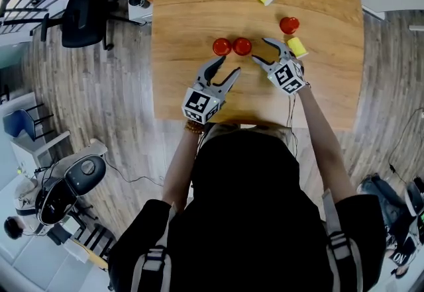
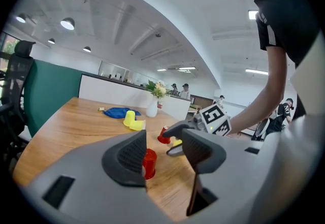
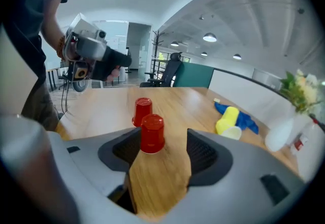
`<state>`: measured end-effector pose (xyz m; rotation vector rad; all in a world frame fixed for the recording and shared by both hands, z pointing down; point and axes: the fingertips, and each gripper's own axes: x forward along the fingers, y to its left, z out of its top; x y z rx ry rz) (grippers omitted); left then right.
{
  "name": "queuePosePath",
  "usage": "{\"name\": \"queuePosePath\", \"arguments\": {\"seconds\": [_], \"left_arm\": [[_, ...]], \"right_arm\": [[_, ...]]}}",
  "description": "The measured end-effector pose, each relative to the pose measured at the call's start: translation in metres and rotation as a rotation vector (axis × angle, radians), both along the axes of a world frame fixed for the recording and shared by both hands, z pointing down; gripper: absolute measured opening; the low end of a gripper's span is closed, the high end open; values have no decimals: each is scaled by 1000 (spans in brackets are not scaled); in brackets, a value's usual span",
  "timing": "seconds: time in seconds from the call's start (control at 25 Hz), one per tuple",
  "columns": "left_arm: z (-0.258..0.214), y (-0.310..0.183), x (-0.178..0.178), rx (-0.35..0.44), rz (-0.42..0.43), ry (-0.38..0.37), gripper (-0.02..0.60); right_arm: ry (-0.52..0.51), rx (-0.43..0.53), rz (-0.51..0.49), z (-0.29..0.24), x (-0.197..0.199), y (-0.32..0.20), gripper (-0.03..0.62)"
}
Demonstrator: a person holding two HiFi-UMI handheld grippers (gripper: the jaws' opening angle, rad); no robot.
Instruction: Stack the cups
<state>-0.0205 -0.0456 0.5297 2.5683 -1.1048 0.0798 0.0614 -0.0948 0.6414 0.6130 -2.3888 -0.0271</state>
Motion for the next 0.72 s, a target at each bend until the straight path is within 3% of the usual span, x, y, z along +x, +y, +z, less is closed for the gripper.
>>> {"name": "queuePosePath", "arguments": {"seconds": [0.28, 0.48, 0.72], "left_arm": [[-3, -1, 8, 8, 15, 5, 241], [-7, 4, 17, 9, 31, 1, 241], [-6, 8, 18, 7, 28, -9, 241]], "right_arm": [[65, 80, 251, -32, 101, -70, 295], [98, -5, 384, -3, 142, -103, 295], [45, -124, 462, 29, 152, -122, 296]]}}
